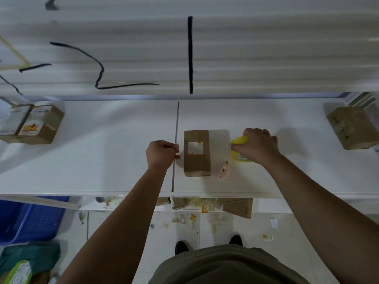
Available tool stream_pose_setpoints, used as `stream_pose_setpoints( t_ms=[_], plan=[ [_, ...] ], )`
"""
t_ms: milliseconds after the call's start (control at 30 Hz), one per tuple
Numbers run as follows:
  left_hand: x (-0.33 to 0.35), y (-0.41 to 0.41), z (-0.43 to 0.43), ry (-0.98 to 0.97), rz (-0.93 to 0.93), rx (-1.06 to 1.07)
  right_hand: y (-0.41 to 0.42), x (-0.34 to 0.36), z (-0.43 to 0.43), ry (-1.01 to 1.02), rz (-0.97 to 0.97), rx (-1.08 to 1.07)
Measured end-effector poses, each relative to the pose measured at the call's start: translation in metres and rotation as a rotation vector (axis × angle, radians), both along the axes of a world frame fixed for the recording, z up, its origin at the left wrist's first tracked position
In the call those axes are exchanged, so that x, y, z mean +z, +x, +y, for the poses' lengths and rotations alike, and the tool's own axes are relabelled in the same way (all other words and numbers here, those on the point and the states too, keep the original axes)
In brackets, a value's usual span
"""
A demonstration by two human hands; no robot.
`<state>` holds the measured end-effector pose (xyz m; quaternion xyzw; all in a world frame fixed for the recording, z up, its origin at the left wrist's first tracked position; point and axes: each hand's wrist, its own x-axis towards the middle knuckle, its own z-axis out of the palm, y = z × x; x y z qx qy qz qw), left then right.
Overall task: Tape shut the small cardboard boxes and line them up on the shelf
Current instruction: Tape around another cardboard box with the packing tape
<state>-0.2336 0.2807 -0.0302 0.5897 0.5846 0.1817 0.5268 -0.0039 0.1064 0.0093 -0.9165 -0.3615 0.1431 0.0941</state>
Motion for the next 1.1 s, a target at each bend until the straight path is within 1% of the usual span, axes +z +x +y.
stream_pose_setpoints(
  t_ms=[67, 200, 333, 400, 467, 533, 633, 700, 733, 767, 833, 867, 967, 1033, 1100],
  plan=[
    [-0.009, 0.007, -0.006, -0.010, 0.031, 0.026, -0.002, -0.003, 0.005, -0.049, -0.065, 0.013],
    [-0.016, 0.018, -0.027, 0.124, 0.155, 0.058, -0.007, -0.004, 0.016, -0.124, -0.176, 0.026],
    [-0.021, 0.024, -0.044, 0.190, 0.347, 0.000, -0.013, -0.005, 0.020, -0.156, -0.288, 0.080],
    [-0.019, 0.025, -0.051, 0.238, 0.355, 0.008, -0.016, -0.006, 0.020, -0.158, -0.306, 0.088],
    [-0.014, 0.028, -0.064, 0.332, 0.324, -0.004, -0.019, -0.007, 0.018, -0.147, -0.308, 0.081],
    [-0.008, 0.035, -0.080, 0.383, 0.332, -0.122, -0.021, -0.009, 0.015, -0.132, -0.322, 0.083],
    [0.004, 0.047, -0.100, 0.303, 0.405, -0.307, -0.023, -0.009, 0.013, -0.109, -0.328, 0.083],
    [0.007, 0.052, -0.099, 0.228, 0.452, -0.364, -0.022, -0.008, 0.013, -0.089, -0.303, 0.074],
    [0.007, 0.053, -0.097, 0.202, 0.440, -0.362, -0.020, -0.006, 0.013, -0.081, -0.280, 0.065],
    [0.006, 0.053, -0.094, 0.177, 0.390, -0.328, -0.017, -0.004, 0.012, -0.077, -0.248, 0.054],
    [0.010, 0.050, -0.085, 0.110, 0.200, -0.186, -0.009, 0.004, 0.010, -0.037, -0.126, 0.010],
    [0.014, 0.047, -0.082, 0.076, 0.107, -0.110, -0.005, 0.010, 0.007, 0.026, -0.016, -0.025],
    [0.027, 0.039, -0.083, -0.003, -0.135, 0.057, 0.001, 0.027, -0.003, 0.324, 0.388, -0.084],
    [0.036, 0.035, -0.086, -0.073, -0.299, 0.135, -0.001, 0.042, -0.011, 0.468, 0.541, -0.062],
    [0.046, 0.029, -0.090, -0.115, -0.390, 0.175, -0.001, 0.058, -0.021, 0.529, 0.635, -0.005]
  ],
)
